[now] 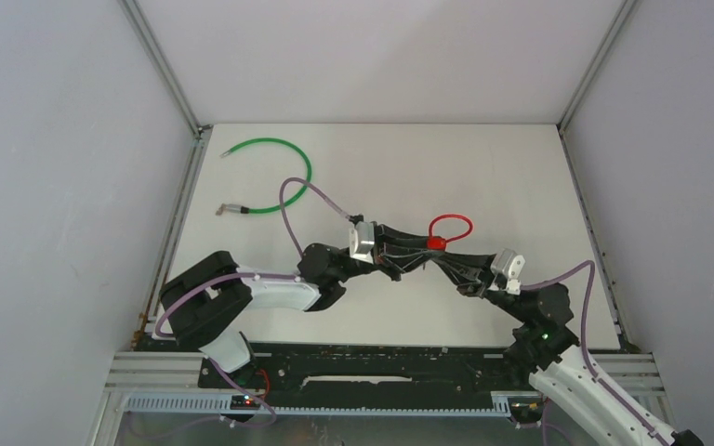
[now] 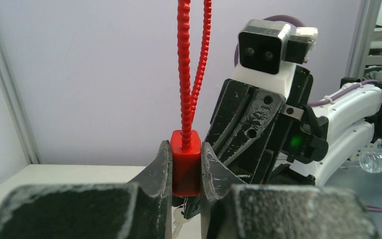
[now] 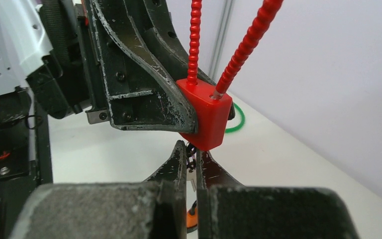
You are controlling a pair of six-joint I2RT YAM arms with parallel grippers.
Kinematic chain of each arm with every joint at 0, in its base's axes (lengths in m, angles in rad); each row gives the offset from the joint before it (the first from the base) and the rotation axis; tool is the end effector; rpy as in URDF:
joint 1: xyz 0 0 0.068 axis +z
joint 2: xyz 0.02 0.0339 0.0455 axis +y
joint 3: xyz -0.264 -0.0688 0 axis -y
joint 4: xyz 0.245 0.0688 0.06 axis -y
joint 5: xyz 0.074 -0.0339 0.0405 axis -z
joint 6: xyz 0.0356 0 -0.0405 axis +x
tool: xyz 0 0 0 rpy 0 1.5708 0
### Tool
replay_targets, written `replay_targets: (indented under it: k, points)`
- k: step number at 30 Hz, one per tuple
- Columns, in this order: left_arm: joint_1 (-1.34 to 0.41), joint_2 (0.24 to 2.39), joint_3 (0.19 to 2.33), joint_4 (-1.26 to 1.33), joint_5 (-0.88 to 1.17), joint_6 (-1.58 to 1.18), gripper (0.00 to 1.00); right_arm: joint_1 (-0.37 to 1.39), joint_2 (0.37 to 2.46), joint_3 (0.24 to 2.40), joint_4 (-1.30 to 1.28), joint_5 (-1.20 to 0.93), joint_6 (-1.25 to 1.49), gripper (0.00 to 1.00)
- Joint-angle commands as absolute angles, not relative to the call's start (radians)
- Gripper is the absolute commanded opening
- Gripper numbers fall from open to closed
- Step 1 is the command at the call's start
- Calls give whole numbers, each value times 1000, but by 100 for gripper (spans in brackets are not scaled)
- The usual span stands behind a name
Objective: Lock with the key
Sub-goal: Lock the lock.
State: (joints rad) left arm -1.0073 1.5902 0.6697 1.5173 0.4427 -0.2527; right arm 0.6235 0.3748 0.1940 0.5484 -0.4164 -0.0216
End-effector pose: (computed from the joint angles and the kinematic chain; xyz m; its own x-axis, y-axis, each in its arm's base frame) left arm 0.1522 -0.2694 0.2784 0.0523 -0.5058 -0.8611 0.9979 0.0585 0.0263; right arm 0.0935 0.0850 0.2634 0.3098 0.1985 -0.9298 -0.8339 0.5265 -0.1655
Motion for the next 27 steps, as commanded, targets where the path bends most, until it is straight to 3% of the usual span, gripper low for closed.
replay_targets:
  k: [1, 10, 17, 21, 27]
  points:
    - [-1012, 1578, 694, 1594, 606, -230, 0, 579, 349, 261, 557, -637, 57, 0]
    - [-1012, 1575, 694, 1594, 651, -221, 0, 484, 379, 319, 570, -801, 154, 0]
    - [-1011, 1561, 673, 1594, 605, -209, 0, 469, 316, 366, 338, -672, 61, 1]
    - [-1008, 1556, 660, 1594, 558, -204, 0, 469, 246, 374, 258, -552, 32, 29]
    - [-1006, 1549, 647, 1594, 512, -200, 0, 470, 202, 411, 150, -500, 4, 52]
